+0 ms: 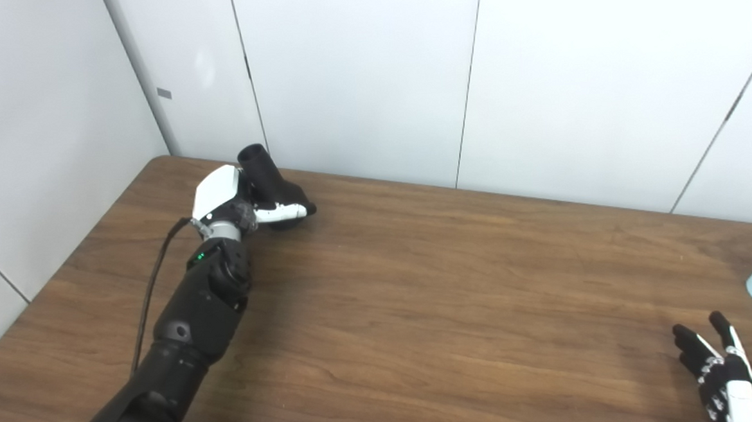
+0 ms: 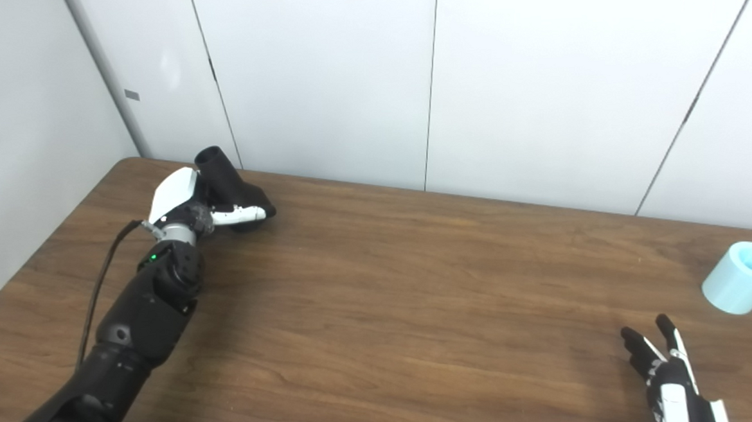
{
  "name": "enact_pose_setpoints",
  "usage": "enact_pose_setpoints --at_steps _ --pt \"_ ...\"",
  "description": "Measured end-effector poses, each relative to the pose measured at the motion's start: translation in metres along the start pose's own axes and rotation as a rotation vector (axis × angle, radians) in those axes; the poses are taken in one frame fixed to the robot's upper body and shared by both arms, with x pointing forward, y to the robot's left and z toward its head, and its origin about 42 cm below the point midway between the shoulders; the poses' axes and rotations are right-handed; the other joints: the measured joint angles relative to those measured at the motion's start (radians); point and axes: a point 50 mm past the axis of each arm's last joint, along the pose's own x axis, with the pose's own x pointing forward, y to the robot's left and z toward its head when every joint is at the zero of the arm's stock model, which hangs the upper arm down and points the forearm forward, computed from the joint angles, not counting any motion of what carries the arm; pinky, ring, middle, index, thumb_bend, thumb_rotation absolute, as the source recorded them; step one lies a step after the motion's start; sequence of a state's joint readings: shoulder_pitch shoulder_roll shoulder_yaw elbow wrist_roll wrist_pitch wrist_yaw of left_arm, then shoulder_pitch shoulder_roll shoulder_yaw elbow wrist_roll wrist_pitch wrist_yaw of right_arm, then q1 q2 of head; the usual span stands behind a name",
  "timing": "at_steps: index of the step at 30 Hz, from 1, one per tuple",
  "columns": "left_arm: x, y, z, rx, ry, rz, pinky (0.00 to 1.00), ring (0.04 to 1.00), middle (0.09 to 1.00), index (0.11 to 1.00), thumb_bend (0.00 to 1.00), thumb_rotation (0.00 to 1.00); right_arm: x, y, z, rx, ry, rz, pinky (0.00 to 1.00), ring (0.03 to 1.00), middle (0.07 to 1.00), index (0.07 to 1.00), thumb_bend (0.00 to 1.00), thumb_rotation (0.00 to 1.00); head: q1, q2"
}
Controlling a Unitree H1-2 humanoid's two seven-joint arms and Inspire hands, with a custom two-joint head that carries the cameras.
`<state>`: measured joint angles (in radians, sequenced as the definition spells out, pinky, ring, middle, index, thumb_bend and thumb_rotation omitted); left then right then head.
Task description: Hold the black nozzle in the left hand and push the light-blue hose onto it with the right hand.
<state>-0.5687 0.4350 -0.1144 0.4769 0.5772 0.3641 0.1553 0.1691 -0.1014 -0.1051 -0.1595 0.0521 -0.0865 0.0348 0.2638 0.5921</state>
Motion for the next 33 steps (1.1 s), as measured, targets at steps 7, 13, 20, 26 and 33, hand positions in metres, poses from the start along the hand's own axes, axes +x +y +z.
enact_pose_setpoints --at_steps 7,13,20,26,33 --pt "-0.004 -0.003 -0.005 0.002 -0.006 -0.003 0.56 0.516 0.479 0.486 0.52 0.0 0.0 0.0 0.0 0.005 0.0 0.002 0.93 0.899 0.852 0.973 0.37 1.0 0.003 0.003" --pt "-0.011 -0.004 -0.004 0.015 -0.033 0.028 0.47 0.465 0.446 0.49 0.53 0.0 0.0 0.0 0.0 0.006 0.0 0.001 0.9 0.881 0.843 0.965 0.38 1.0 -0.014 0.009" --pt "-0.039 -0.014 -0.005 0.039 -0.103 0.037 0.56 0.586 0.459 0.494 0.53 0.0 0.0 0.0 0.0 0.004 -0.001 0.001 0.92 0.878 0.83 0.958 0.38 1.0 -0.046 0.018" --pt "-0.067 -0.019 0.007 0.086 -0.203 0.028 0.45 0.517 0.414 0.512 0.52 0.0 0.001 0.003 0.0 -0.013 -0.002 0.005 0.89 0.875 0.836 0.964 0.42 1.0 -0.089 0.032" --pt "-0.106 -0.029 0.014 0.11 -0.263 -0.003 0.38 0.437 0.395 0.504 0.52 0.0 0.002 0.006 0.0 -0.033 -0.005 -0.011 0.87 0.867 0.833 0.958 0.44 1.0 -0.127 0.044"
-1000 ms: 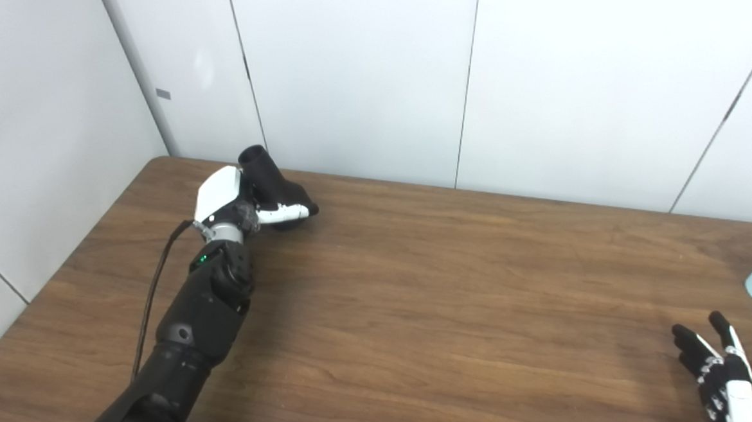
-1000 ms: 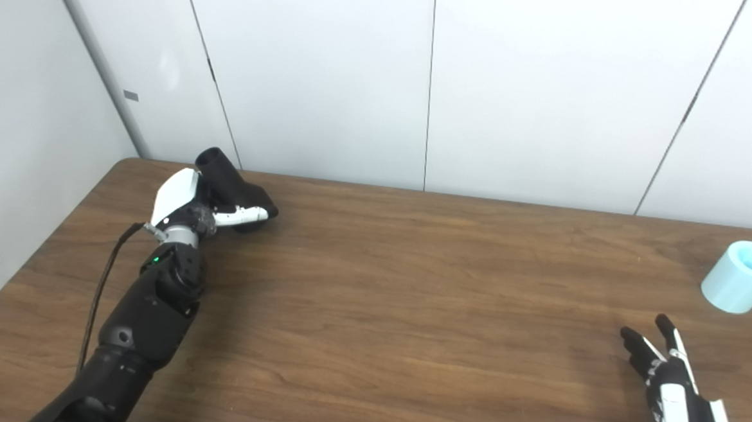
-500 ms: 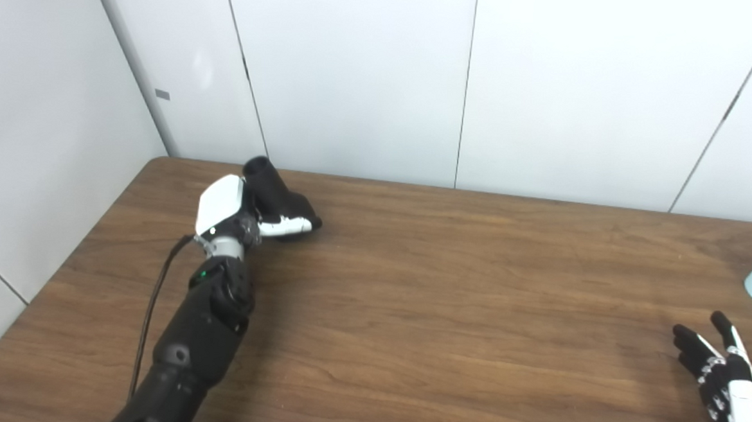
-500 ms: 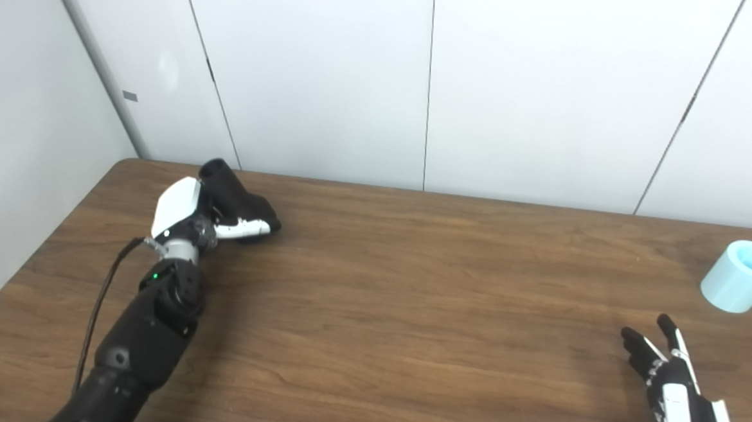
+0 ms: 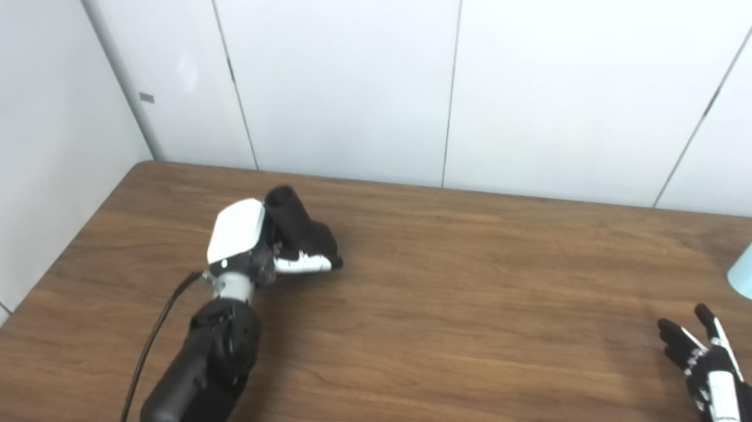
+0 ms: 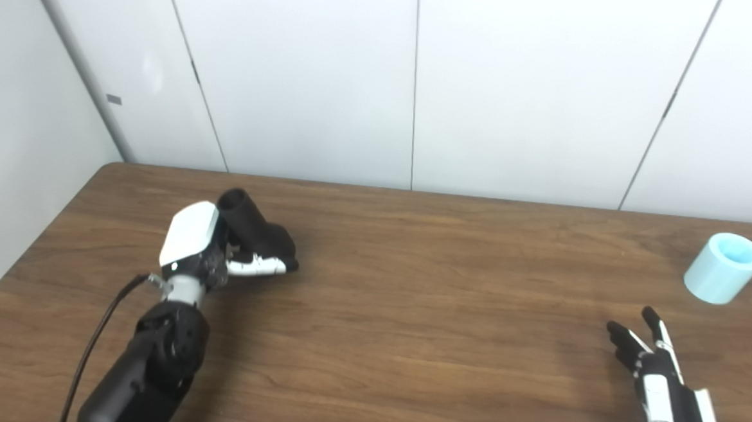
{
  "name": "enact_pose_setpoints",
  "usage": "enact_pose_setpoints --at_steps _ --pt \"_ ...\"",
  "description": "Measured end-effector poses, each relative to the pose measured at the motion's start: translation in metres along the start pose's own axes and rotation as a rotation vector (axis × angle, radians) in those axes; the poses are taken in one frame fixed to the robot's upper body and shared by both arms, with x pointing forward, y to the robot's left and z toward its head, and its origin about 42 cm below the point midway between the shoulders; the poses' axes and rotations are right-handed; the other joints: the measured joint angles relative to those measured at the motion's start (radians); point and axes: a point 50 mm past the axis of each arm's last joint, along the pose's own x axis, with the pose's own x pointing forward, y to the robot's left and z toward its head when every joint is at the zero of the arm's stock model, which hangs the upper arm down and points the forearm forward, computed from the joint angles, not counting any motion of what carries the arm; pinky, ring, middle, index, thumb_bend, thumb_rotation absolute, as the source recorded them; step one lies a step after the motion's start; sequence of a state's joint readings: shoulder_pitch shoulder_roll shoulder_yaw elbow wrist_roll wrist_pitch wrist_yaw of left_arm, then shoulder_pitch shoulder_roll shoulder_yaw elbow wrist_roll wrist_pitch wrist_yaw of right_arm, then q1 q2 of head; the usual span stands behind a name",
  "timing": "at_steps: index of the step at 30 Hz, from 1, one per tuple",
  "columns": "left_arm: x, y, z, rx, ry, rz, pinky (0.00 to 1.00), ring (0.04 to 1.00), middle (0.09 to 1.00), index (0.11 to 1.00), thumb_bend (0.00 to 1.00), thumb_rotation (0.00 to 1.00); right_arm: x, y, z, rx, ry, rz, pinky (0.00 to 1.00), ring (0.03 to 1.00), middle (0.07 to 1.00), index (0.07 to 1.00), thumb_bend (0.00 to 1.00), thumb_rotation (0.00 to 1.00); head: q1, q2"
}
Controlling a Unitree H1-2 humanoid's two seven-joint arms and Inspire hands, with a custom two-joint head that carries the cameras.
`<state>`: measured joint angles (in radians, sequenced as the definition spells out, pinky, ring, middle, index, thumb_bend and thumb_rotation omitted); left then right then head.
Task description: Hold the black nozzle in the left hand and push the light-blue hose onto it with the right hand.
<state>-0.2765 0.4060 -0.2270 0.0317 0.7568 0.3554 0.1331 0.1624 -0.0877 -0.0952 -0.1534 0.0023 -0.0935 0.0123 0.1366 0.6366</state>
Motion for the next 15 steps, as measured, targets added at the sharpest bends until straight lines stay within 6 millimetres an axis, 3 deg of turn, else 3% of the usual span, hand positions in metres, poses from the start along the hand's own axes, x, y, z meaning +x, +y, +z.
enact_pose_setpoints --at_steps 4,12,15 --pt "-0.022 -0.013 0.011 -0.002 -0.026 -0.013 0.35 0.414 0.395 0.506 0.52 0.0 0.0 0.001 0.0 -0.01 -0.002 0.0 0.87 0.868 0.836 0.95 0.46 1.0 -0.02 0.005" --pt "-0.068 -0.045 0.059 -0.021 -0.164 -0.027 0.32 0.41 0.398 0.506 0.52 0.0 0.003 0.006 0.0 -0.02 -0.01 0.002 0.84 0.846 0.825 0.943 0.47 1.0 -0.043 0.021" --pt "-0.086 -0.052 0.072 -0.032 -0.2 -0.034 0.35 0.435 0.4 0.507 0.52 0.0 0.004 0.009 0.0 -0.027 -0.01 0.011 0.84 0.843 0.831 0.946 0.46 1.0 -0.049 0.026"
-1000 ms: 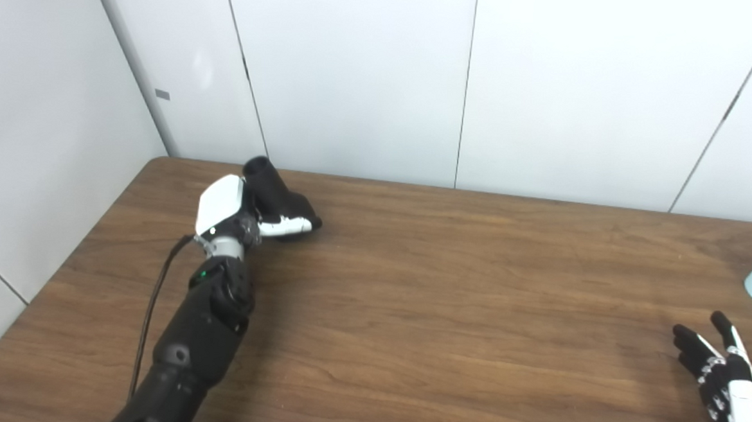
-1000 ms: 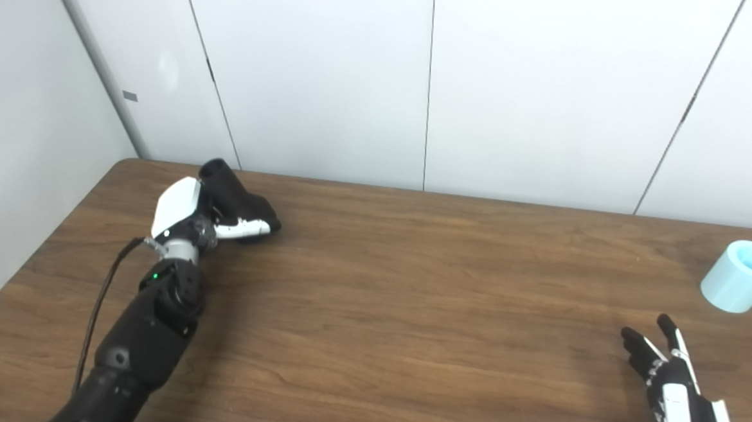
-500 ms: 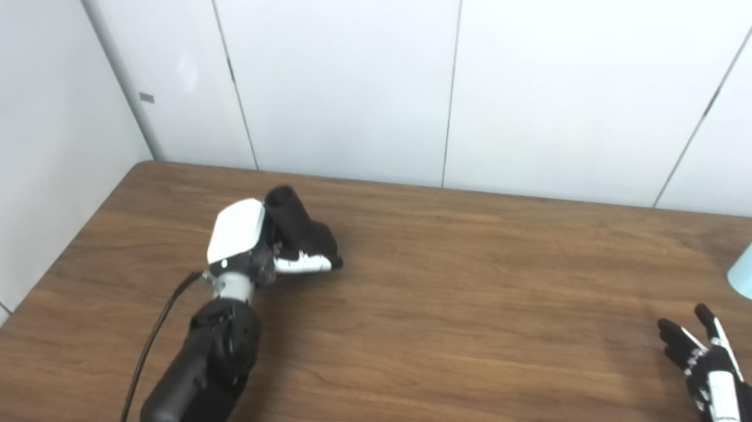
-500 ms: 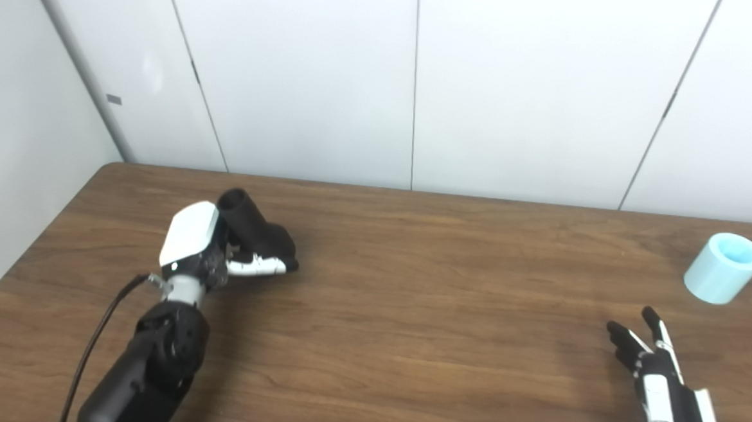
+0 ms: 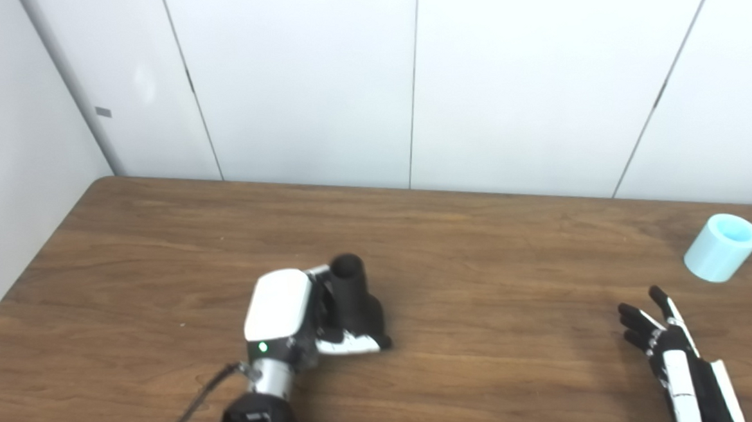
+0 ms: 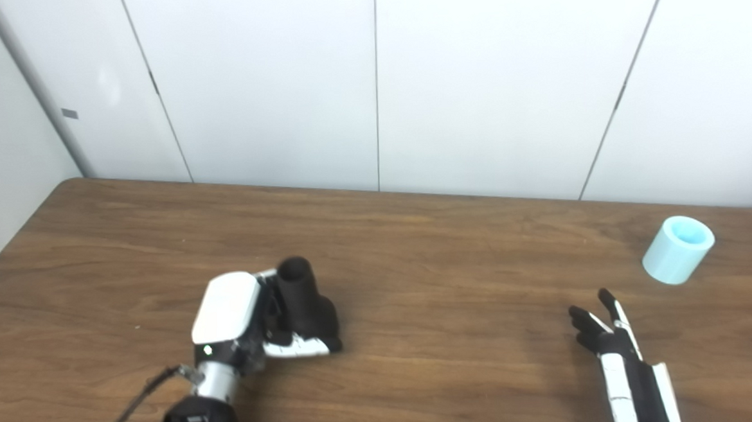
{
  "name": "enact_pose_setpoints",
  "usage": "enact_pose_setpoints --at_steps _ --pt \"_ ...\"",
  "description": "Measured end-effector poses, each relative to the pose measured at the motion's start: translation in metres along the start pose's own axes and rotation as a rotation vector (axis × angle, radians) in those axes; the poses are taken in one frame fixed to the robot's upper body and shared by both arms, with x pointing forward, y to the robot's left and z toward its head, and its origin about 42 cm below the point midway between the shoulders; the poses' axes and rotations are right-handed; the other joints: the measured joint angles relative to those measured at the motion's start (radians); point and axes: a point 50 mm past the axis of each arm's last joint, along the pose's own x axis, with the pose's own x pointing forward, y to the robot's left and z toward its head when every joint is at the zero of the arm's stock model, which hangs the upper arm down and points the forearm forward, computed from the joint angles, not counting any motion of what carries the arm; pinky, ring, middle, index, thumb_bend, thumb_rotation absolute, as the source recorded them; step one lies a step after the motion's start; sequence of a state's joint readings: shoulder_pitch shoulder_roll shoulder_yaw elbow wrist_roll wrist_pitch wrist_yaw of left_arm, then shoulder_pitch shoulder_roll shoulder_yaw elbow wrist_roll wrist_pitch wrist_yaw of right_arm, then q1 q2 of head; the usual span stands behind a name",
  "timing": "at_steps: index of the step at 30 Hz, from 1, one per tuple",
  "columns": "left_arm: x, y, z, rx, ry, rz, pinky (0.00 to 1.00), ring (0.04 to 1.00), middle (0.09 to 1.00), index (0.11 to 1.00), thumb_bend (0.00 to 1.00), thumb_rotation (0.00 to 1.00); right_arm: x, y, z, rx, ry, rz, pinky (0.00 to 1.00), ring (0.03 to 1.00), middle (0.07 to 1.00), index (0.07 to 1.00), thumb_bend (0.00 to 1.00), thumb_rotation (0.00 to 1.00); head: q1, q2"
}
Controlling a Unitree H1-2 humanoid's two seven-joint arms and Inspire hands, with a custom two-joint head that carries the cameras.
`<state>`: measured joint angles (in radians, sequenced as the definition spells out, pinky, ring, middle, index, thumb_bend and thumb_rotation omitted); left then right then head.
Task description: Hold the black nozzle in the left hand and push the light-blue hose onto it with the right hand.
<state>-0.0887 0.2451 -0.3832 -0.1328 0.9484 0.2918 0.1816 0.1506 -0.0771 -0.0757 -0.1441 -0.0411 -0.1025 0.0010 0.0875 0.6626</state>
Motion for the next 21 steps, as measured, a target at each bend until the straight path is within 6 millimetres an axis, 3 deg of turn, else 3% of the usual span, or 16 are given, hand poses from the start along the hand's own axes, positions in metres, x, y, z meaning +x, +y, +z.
enact_pose_setpoints --at_steps 9,15,18,21 --pt "-0.025 -0.014 0.034 0.012 -0.123 -0.028 0.43 0.491 0.415 0.512 0.52 0.0 0.005 0.015 0.001 0.044 0.007 0.009 0.8 0.857 0.849 0.947 0.51 1.0 -0.064 0.023" --pt "-0.033 -0.021 0.046 -0.012 -0.136 -0.032 0.41 0.499 0.417 0.515 0.52 0.0 0.009 0.02 0.003 0.06 0.003 0.005 0.82 0.868 0.848 0.942 0.51 0.97 -0.104 0.04" --pt "-0.036 -0.023 0.048 -0.021 -0.133 -0.033 0.39 0.485 0.413 0.517 0.52 0.0 0.009 0.019 0.005 0.081 0.028 -0.002 0.85 0.887 0.862 0.948 0.5 0.83 -0.104 0.048" --pt "-0.038 -0.024 0.048 -0.027 -0.135 -0.029 0.41 0.491 0.418 0.515 0.52 0.0 0.009 0.016 0.014 0.075 0.051 -0.005 0.78 0.871 0.87 0.915 0.57 0.61 -0.115 0.051"
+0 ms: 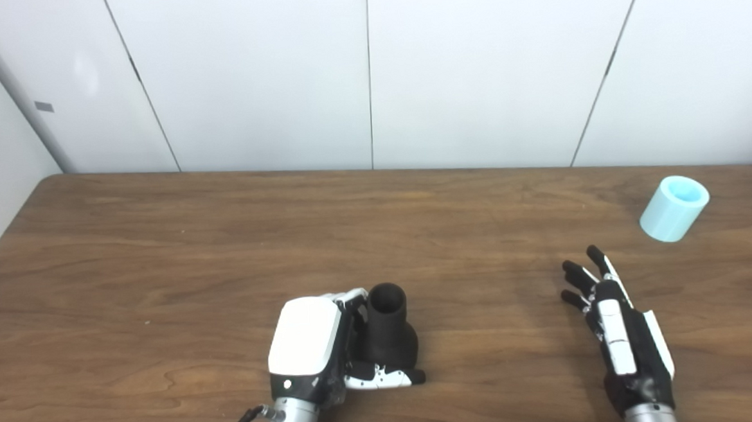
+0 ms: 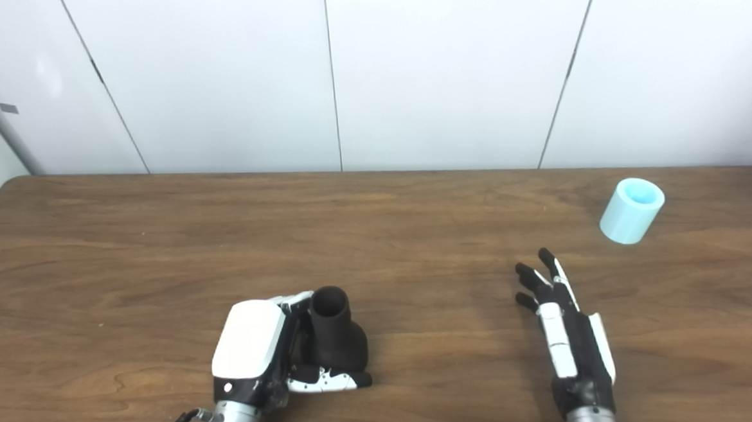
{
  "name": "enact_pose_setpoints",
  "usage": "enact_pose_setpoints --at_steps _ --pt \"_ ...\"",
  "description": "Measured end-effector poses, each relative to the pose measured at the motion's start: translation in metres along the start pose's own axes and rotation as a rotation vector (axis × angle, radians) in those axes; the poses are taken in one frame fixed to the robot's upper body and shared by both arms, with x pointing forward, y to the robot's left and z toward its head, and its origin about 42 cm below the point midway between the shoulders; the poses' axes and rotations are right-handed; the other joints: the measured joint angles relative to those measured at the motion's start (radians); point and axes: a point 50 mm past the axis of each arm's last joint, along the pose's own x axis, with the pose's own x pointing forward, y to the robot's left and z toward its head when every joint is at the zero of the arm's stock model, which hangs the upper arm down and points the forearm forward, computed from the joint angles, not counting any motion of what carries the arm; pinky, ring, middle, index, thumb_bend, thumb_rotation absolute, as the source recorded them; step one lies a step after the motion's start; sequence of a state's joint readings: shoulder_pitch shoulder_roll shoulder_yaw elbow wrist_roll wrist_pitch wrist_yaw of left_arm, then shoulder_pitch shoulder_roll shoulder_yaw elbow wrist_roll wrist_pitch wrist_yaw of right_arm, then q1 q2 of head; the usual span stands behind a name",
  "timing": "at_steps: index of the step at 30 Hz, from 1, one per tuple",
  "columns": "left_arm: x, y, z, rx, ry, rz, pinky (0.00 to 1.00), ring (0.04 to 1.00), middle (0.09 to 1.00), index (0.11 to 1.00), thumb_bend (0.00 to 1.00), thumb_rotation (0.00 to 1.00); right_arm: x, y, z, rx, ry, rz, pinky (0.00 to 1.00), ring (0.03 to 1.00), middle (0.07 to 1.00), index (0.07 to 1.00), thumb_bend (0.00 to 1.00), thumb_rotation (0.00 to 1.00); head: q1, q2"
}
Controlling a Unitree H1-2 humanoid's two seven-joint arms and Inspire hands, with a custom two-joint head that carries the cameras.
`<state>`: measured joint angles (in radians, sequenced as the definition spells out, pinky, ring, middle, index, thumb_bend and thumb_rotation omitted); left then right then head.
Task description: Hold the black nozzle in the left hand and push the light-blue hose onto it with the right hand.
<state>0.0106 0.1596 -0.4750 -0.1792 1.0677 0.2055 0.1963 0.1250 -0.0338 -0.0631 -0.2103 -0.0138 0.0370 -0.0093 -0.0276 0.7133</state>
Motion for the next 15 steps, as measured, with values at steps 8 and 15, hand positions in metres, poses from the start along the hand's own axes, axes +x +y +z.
enact_pose_setpoints --at_steps 8,15 --pt "-0.002 0.0 -0.002 -0.003 -0.009 -0.001 0.39 0.464 0.407 0.51 0.52 0.0 0.015 -0.049 0.026 -0.157 -0.038 -0.026 0.77 0.828 0.853 0.844 0.64 0.29 -0.12 0.012" --pt "-0.001 -0.001 -0.006 -0.01 -0.015 -0.002 0.36 0.459 0.4 0.509 0.52 0.0 0.042 -0.073 0.106 -0.378 -0.219 -0.055 0.72 0.777 0.803 0.781 0.76 0.26 -0.31 -0.003"
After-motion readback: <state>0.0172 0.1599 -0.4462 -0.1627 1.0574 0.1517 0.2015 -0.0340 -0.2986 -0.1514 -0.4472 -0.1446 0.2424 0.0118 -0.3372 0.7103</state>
